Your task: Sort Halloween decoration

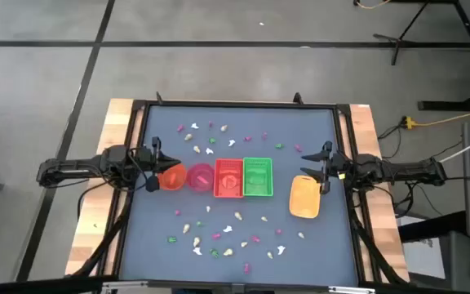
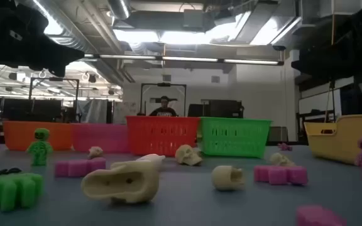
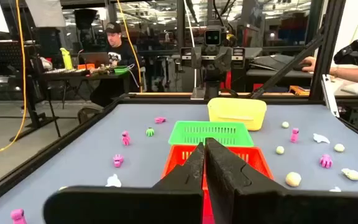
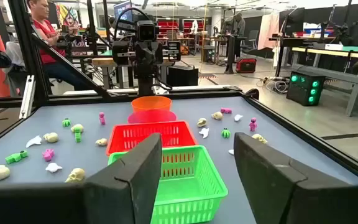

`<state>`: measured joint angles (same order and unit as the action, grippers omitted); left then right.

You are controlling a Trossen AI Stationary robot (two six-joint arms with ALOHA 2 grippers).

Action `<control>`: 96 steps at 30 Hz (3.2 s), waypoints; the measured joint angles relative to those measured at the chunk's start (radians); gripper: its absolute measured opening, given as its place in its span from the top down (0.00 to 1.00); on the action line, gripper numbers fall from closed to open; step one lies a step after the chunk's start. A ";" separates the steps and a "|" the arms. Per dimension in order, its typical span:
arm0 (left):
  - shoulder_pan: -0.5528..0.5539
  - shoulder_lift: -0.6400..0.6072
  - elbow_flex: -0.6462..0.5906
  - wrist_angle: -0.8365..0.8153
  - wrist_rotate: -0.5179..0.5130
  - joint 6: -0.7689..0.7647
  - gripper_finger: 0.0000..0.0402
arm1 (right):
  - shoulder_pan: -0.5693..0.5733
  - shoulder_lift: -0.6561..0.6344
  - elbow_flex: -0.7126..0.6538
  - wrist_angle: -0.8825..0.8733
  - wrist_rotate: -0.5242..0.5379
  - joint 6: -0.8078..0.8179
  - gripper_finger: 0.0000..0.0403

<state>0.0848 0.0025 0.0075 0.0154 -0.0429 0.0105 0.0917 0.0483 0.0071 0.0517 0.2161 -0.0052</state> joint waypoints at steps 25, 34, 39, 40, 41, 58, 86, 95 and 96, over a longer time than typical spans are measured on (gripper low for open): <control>0.000 0.000 0.000 0.000 0.000 0.000 1.00 | 0.000 0.000 0.000 0.000 0.000 0.000 0.51; 0.000 0.000 0.000 0.000 0.000 0.000 1.00 | 0.000 0.000 0.000 0.000 0.000 0.000 0.51; 0.000 0.000 0.000 0.000 0.000 0.000 1.00 | 0.000 0.000 0.000 0.000 0.000 0.000 0.51; 0.000 0.000 0.000 0.000 0.000 0.000 1.00 | 0.000 0.000 0.000 0.000 0.000 0.000 0.51; 0.000 0.000 0.000 0.000 0.000 0.000 1.00 | 0.000 0.000 0.000 0.000 0.000 0.000 0.51; 0.000 0.000 0.000 0.000 0.000 0.000 1.00 | 0.000 0.000 0.000 0.001 0.000 0.000 0.51; 0.000 0.000 0.000 0.000 0.000 0.000 1.00 | 0.000 0.000 0.000 0.097 0.143 0.087 0.51; 0.000 0.000 0.000 0.000 0.000 0.000 1.00 | 0.000 0.022 0.053 0.157 0.342 0.069 0.51; 0.000 0.000 0.000 0.000 0.000 0.000 1.00 | 0.000 0.031 0.063 0.157 0.379 0.058 0.51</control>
<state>0.0845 0.0025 0.0078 0.0154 -0.0429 0.0105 0.0914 0.0788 0.0701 0.2085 0.5952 0.0533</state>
